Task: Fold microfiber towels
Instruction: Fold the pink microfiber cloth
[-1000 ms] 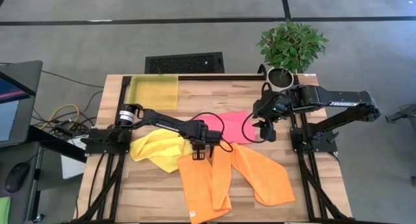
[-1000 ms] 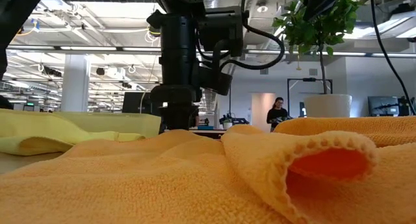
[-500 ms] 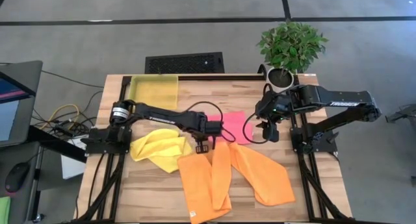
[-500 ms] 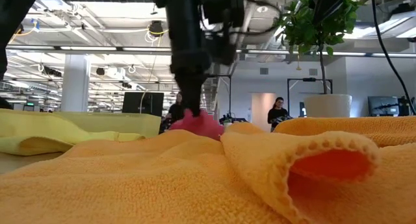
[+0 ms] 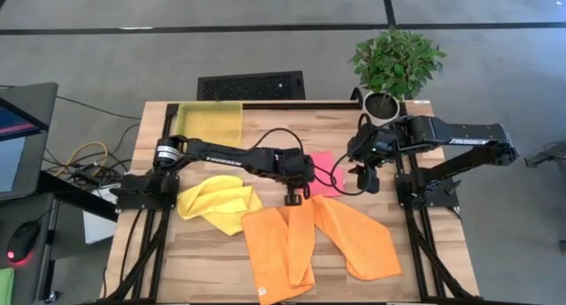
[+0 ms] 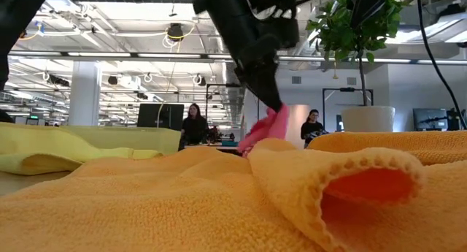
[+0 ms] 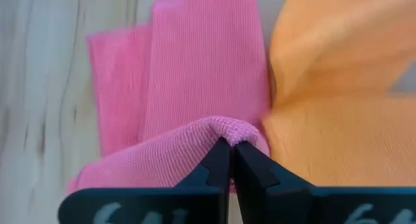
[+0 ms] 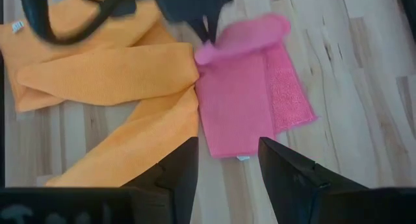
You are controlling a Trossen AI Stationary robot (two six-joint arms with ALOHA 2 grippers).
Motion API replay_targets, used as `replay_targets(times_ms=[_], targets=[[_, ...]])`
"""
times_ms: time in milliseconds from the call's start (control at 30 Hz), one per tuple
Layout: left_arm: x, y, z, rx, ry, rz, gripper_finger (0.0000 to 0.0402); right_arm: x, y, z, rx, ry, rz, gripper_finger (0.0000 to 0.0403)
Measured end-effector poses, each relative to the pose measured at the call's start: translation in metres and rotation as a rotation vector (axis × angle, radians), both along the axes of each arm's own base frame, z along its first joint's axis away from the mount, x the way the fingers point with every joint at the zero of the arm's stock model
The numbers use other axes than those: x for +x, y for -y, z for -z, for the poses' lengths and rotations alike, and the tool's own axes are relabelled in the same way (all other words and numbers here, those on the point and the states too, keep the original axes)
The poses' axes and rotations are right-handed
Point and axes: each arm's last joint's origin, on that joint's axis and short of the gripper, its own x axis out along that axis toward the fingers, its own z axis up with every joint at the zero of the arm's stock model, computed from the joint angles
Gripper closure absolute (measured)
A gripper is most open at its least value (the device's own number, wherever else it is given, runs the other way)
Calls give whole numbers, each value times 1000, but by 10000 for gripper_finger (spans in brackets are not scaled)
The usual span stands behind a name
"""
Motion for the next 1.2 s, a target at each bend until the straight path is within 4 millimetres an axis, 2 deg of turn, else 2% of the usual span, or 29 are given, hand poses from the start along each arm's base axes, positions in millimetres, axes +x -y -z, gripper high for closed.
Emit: replay_targets(times_ms=[133, 533, 700, 833, 1067, 1200], targets=[[11, 0, 5, -19, 78, 13, 401, 0, 0, 0, 0, 1, 1, 220], [20, -5, 17, 41, 118, -13, 401, -7, 0, -6, 2, 41, 4, 220], [22, -9, 13, 114, 156, -62, 401, -10, 0, -8, 10, 52, 16, 220], [26, -9, 11, 105, 205, -70, 401, -11, 0, -8, 10, 55, 16, 220], [36, -8, 26, 64, 242, -62, 401, -10, 0, -8, 10, 56, 16, 220], [38, -7, 24, 59, 274, -72, 401, -10, 0, -8, 10, 58, 16, 220]])
